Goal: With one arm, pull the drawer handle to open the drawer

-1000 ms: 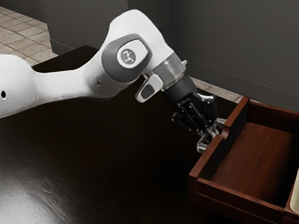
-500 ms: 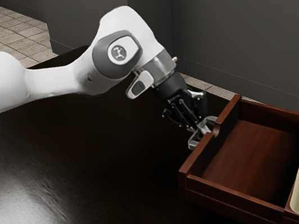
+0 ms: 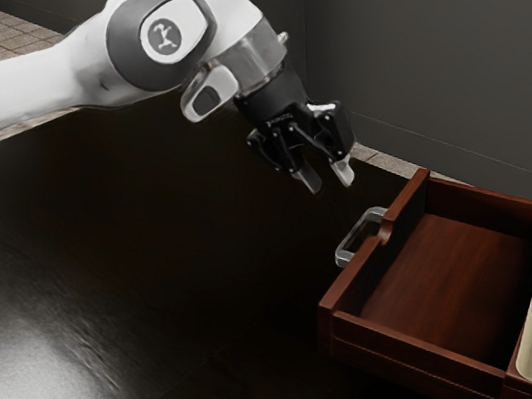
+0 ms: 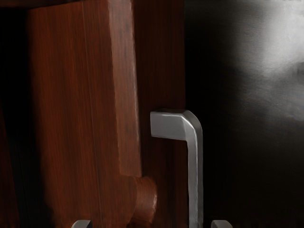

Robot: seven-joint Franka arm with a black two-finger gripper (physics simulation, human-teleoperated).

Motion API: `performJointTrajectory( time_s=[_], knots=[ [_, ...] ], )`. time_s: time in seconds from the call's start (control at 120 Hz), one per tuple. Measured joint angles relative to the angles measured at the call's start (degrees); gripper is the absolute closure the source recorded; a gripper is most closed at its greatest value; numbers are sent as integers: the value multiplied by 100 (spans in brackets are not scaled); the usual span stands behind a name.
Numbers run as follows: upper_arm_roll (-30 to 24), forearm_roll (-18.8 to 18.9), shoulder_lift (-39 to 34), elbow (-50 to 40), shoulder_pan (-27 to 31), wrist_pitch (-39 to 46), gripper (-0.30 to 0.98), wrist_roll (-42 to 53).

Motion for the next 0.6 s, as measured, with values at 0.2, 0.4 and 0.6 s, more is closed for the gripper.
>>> performJointTrajectory(
  time_s=[0.2,0.4,0.6],
  knots=[
    [3233,892,-627,106,-2805,-672,27,-932],
    [4116,1741,-704,449,-3265,-1872,11,-2911],
    [4310,1928,-745,461,-3096,-2435,4,-4882]
  ],
)
